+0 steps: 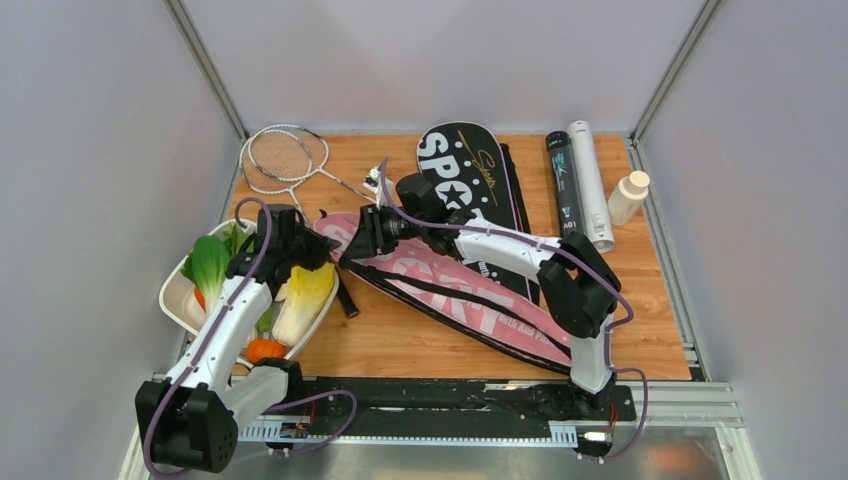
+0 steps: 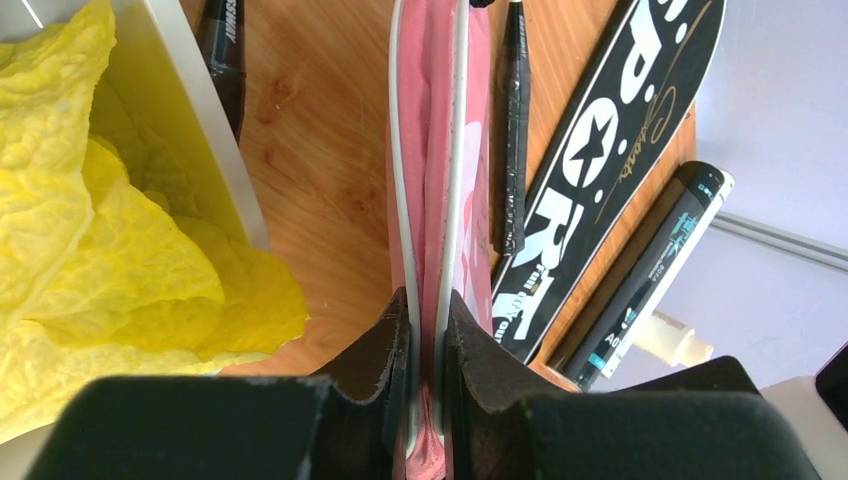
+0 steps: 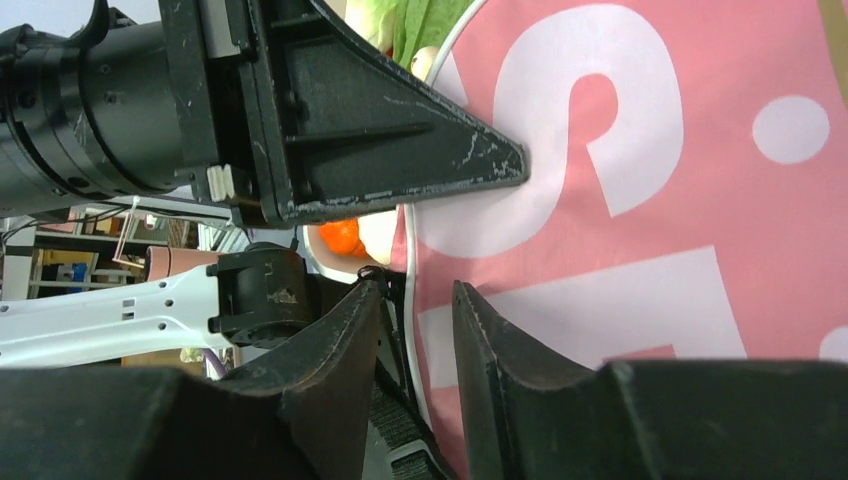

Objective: Pack up the badminton gear
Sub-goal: Zip the racket bag at the center of the board.

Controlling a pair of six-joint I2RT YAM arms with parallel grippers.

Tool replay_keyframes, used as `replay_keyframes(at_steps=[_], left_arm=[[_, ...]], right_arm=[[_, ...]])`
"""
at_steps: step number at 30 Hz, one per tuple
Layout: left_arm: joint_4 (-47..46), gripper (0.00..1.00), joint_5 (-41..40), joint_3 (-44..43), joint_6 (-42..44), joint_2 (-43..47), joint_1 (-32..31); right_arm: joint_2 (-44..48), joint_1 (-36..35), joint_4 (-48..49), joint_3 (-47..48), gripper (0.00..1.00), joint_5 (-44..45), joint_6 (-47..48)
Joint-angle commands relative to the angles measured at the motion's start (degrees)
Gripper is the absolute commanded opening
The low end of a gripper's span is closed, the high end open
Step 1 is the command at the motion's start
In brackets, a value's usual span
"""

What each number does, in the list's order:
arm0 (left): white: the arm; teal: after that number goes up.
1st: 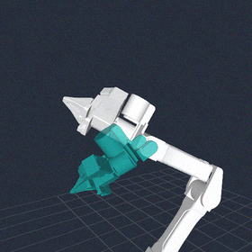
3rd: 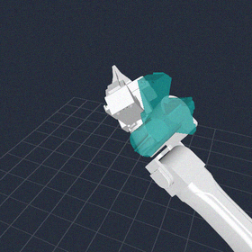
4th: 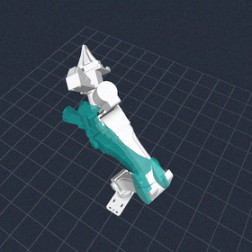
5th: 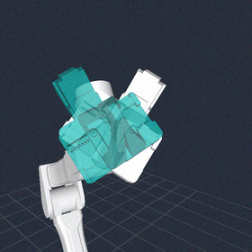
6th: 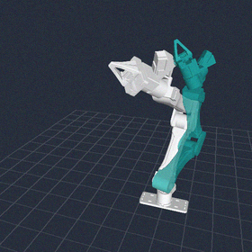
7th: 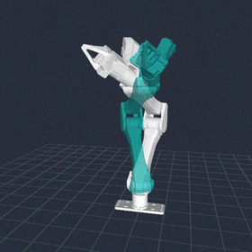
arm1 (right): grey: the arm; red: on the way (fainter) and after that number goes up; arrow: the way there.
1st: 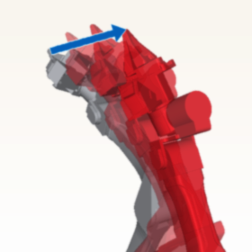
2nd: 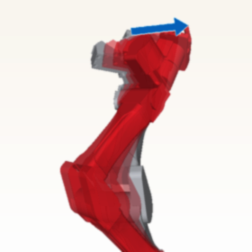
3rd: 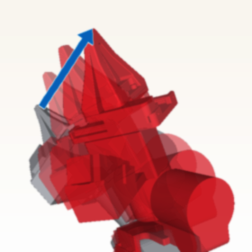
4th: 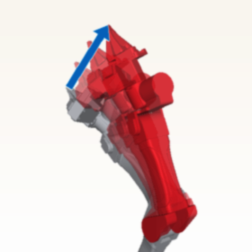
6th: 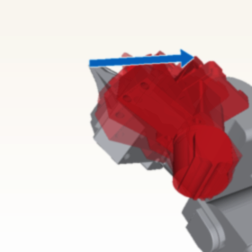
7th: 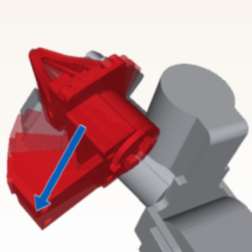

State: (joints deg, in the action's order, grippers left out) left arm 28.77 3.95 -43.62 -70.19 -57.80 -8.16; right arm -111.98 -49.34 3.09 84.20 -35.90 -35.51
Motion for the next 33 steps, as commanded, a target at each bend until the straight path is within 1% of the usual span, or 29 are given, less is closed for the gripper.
replay_keyframes(at_steps=[1, 5, 11, 18, 23, 28, 29, 33], left_arm=[[-4.34, 0.1, 1.57, -0.72, 0.05, 0.5, -0.27], [-4.34, 0.1, 1.58, -0.65, -0.07, 0.42, -0.3], [-4.41, 0.1, 1.51, -0.84, -0.1, 0.36, -0.29], [-4.43, 0.09, 1.63, -0.7, -0.27, 0.24, -0.34], [-4.6, 0.1, 1.64, -0.72, -0.43, 0.17, -0.32], [-5.05, 0.09, 1.89, -0.44, -0.56, 0.07, -0.3], [-5.14, 0.09, 1.97, -0.43, -0.56, 0.04, -0.32], [-5.24, 0.09, 1.96, -0.36, -0.48, -0.14, -0.28]], right_arm=[[5.73, 0.36, 2.52, -2.85, 0.37, 2.86, -2.33], [6.26, 0.33, 2.44, -2.76, 0.36, 0.53, -1.61], [7.7, 0.36, 2.44, -5.17, 0.35, 1.76, -1.21], [5.13, 0.0, 2.8, -3.44, 0.35, 2.55, -1.96], [3.7, -0.2, 3.31, -2.16, 0.33, 2.54, -2.32], [2.38, -0.47, 3.35, -1.11, 0.35, 2.62, -2.64], [2.31, -0.69, 3.37, -1.13, 0.33, 2.78, -2.59], [2.3, -0.91, 3.86, -1.14, 0.14, 3.52, -2.56]])
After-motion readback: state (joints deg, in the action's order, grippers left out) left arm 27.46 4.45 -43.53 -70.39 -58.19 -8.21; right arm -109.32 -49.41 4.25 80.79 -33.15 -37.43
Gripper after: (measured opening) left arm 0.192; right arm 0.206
